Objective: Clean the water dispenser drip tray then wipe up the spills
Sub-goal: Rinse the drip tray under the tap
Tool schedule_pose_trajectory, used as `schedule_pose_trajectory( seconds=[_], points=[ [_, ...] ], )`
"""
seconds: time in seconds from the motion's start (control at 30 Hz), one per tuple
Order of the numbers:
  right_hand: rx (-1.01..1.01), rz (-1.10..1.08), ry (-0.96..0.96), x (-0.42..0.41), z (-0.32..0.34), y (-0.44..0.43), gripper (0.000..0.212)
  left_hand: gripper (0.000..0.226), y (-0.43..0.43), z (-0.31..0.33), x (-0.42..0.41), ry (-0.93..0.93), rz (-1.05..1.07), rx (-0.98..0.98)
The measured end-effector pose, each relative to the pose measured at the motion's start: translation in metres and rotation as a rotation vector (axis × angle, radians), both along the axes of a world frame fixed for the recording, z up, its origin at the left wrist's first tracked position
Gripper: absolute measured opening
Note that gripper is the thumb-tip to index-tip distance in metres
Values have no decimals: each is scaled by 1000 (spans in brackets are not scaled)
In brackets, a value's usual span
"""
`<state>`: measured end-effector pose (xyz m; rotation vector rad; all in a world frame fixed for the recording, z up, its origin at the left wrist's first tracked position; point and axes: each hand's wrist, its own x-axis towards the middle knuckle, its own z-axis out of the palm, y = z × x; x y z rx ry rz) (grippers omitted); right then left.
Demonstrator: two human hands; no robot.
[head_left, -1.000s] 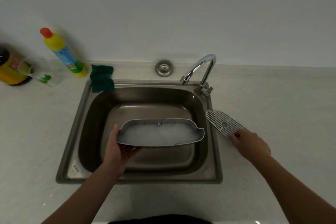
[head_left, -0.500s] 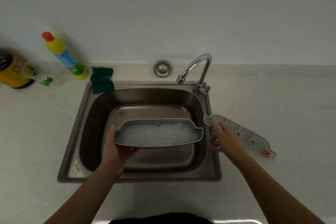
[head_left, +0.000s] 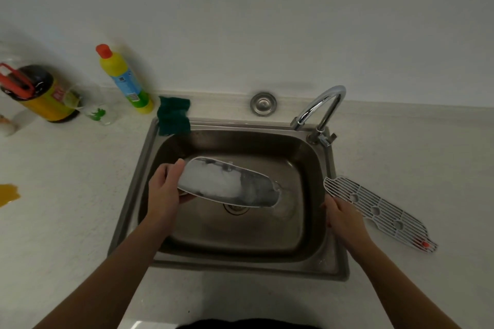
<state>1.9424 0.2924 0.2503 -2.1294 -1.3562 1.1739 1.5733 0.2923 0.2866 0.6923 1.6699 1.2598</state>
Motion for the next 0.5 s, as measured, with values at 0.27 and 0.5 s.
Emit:
schedule_pose_trajectory(
  seconds=[0.27,0.5],
  points=[
    [-89,42,7,-1,-9,-9,30,41,15,18,-15,324,-108,71],
    [-103,106,-17,-6,-15,-6,20,41,26,55,-13,819,-421,352]
  ],
)
